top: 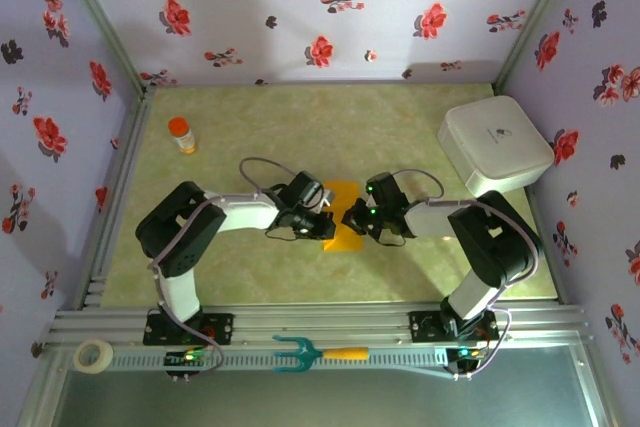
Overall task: Fold a paper plane with a square sheet of paper (pick it up from the middle)
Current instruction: Fold the triangle a second time at the center of the table.
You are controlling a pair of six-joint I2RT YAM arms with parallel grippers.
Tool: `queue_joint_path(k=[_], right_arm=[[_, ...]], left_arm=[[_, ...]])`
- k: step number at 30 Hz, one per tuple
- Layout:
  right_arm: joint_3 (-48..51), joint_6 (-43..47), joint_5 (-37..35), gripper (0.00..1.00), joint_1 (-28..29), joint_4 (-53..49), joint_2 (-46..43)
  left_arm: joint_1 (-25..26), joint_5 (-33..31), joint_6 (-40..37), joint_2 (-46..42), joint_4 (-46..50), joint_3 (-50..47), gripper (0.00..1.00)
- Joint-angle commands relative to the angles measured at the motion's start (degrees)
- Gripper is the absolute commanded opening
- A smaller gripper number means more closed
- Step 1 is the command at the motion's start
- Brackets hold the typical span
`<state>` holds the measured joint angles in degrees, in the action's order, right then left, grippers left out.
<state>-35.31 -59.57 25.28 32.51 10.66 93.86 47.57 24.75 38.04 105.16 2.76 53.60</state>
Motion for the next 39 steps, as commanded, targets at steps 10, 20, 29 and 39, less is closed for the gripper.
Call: queue_joint_path(k=[10, 20, 29, 39], right_arm=[[-1.6, 1.5, 2.3, 0.02, 1.1, -1.3, -2.8], [0.1, 2.4, 0.7, 0.0, -1.2, -2.3, 2.8], [-1.8, 4.4, 1.3, 0.01, -8.6, -4.0, 2.2], [-0.3, 4.4, 0.9, 0.02, -10.4, -2.8, -5.8]], left_arm=[[-0.3, -2.4, 0.7, 0.6, 1.4, -3.7, 0.0], [-0.3, -2.8, 0.5, 0.5, 1.4, -3.9, 0.0], [-0.3, -2.8, 0.6, 0.9, 1.2, -4.2, 0.0], [-0.3, -2.8, 0.9, 0.1, 1.5, -4.4, 0.0]])
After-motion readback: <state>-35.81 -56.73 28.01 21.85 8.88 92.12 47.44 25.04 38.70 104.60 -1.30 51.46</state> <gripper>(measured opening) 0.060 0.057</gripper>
